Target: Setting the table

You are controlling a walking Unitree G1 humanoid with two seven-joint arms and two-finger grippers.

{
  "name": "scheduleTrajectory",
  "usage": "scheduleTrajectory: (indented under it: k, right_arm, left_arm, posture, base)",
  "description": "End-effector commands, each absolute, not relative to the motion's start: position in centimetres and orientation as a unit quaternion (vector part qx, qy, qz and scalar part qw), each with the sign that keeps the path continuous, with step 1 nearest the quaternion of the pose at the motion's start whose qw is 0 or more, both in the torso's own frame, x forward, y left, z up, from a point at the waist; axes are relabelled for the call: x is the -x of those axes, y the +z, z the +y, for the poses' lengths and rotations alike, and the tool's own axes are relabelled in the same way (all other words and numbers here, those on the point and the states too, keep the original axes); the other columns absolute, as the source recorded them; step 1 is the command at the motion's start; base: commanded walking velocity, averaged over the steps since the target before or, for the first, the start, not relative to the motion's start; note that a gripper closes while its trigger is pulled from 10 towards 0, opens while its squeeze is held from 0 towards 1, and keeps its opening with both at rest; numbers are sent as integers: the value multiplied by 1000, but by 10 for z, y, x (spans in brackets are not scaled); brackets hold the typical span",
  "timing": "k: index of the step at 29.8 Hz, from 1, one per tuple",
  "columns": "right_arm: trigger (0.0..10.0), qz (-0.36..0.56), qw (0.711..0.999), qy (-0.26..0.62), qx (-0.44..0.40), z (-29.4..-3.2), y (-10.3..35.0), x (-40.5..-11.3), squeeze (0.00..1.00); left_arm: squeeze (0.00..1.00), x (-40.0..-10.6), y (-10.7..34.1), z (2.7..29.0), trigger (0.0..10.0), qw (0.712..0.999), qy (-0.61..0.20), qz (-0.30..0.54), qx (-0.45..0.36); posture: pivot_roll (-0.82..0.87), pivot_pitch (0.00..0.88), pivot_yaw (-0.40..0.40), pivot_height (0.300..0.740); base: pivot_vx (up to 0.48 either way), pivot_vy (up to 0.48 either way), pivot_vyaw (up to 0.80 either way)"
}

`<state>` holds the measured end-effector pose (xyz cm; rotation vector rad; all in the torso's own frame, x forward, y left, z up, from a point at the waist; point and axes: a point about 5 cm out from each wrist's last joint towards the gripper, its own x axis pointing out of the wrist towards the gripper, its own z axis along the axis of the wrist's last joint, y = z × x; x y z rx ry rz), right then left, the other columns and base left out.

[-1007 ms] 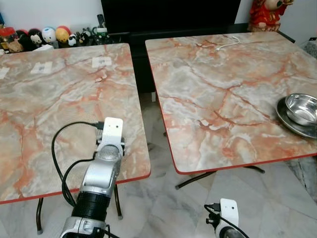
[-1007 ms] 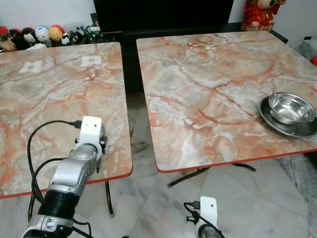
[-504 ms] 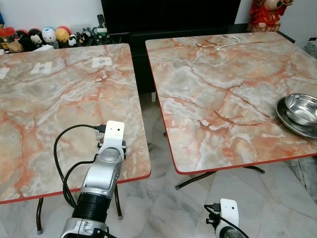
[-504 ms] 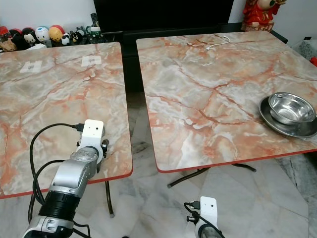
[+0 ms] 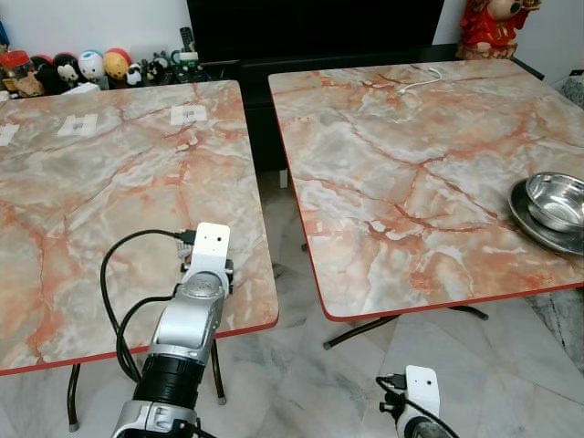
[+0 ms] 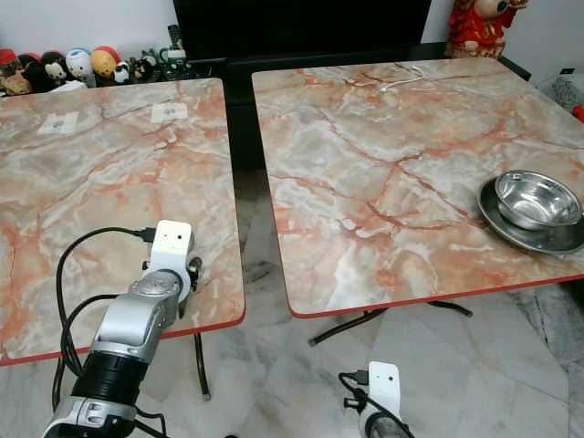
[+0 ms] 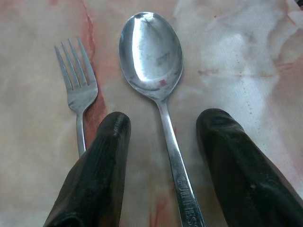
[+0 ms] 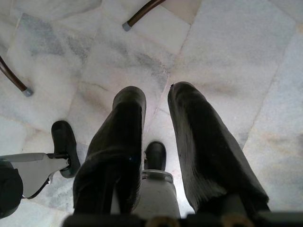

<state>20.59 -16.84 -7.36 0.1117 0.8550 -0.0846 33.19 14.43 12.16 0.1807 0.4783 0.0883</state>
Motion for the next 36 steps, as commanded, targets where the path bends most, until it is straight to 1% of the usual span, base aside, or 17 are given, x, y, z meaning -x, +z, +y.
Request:
scheduleTrajectory:
  k: [1,4,7,9,10,11,14,22,25,27,30,32,33,36]
  right_arm:
    - [10000,421,904,-40,-57,-167,-75,-203,0]
    - [10000,421,904,-40,-57,-167,-75,-203,0]
    - [10000,421,904,-40,-57,-167,-75,-203,0]
    - [10000,421,905,-40,-57,-167,-75,-203,0]
    - [10000,421,905,-40,-57,-167,-75,-203,0]
    - [10000,421,905,-40,-57,-167,-75,-203,0]
    - [10000,421,905,-40,-57,-167,-75,-203,0]
    - [10000,421,905,-39,-53,-170,-75,-203,0]
    - [10000,424,904,-39,-47,-173,-77,-200,0]
    - [10000,426,903,-43,-48,-172,-78,-197,0]
    - [10000,426,901,-50,-56,-168,-80,-194,0]
    - [10000,427,901,-52,-59,-166,-81,-192,0]
    - [10000,428,900,-55,-65,-163,-82,-190,0]
    - [10000,428,899,-57,-68,-161,-82,-189,0]
  left_arm:
    - [0,-326,105,138,10000,956,20,281,-82]
    - [0,-327,107,137,10000,957,20,272,-95]
    - [0,-328,108,138,10000,959,26,267,-91]
    - [0,-332,118,140,10000,967,39,235,-86]
    - [0,-332,118,140,10000,967,39,235,-86]
    - [0,-335,130,140,10000,975,43,202,-88]
    - [0,-338,144,140,10000,980,49,167,-97]
    - [0,-334,151,139,10000,983,52,150,-96]
    - [0,-327,150,139,10000,986,57,134,-81]
    - [0,-323,150,146,10000,989,58,122,-59]
    - [0,-319,149,156,10000,989,60,123,-50]
    - [0,-318,150,162,10000,989,63,127,-49]
    - [0,-318,151,167,10000,988,63,131,-43]
    - [0,-319,154,168,10000,989,62,132,-37]
  posture:
    - [58,78,-8,740]
    - [58,80,-8,740]
    - [58,79,-8,740]
    - [60,79,-9,740]
    - [60,79,-9,740]
    - [62,80,-10,740]
    - [63,80,-10,740]
    - [63,98,-12,740]
    - [64,109,-9,740]
    - [60,111,16,740]
    - [58,114,52,740]
    - [58,115,58,740]
    - [65,115,82,740]
    - [66,116,84,740]
  base:
    - [0,0,0]
    - [0,0,0]
    - [0,0,0]
    - [0,0,0]
    - [0,0,0]
    - [0,0,0]
    - [0,0,0]
    - [0,0,0]
    - [0,0,0]
    - [0,0,0]
    - [0,0,0]
    - [0,0,0]
    - [0,0,0]
    - [0,0,0]
